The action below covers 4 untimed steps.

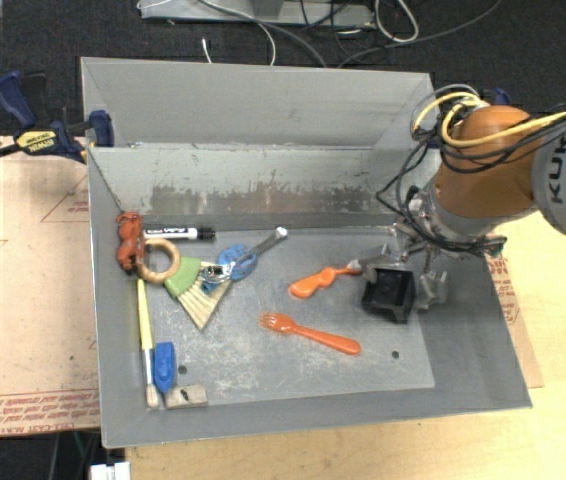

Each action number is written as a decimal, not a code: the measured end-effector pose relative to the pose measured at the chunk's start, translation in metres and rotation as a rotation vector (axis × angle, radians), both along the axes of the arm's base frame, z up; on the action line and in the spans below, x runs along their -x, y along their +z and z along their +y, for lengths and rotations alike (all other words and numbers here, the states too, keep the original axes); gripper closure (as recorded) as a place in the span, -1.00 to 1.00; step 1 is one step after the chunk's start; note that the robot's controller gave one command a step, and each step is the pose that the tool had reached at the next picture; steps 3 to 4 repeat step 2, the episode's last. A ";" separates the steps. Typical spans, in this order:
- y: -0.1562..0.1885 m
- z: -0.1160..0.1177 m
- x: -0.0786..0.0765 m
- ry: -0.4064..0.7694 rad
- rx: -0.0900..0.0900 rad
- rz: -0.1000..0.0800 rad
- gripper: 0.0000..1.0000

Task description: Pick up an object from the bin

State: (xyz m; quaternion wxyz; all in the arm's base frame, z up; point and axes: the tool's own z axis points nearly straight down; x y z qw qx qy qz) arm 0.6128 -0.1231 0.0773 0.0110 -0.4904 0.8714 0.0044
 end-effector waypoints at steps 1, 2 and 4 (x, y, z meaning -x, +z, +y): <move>0.044 -0.003 0.003 0.000 0.006 0.005 1.00; 0.086 -0.003 0.002 -0.001 0.007 0.000 1.00; 0.086 -0.003 0.002 -0.001 0.007 0.000 1.00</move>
Offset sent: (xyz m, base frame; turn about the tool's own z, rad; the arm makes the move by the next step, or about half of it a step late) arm -0.0032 -0.0025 0.0490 -0.0031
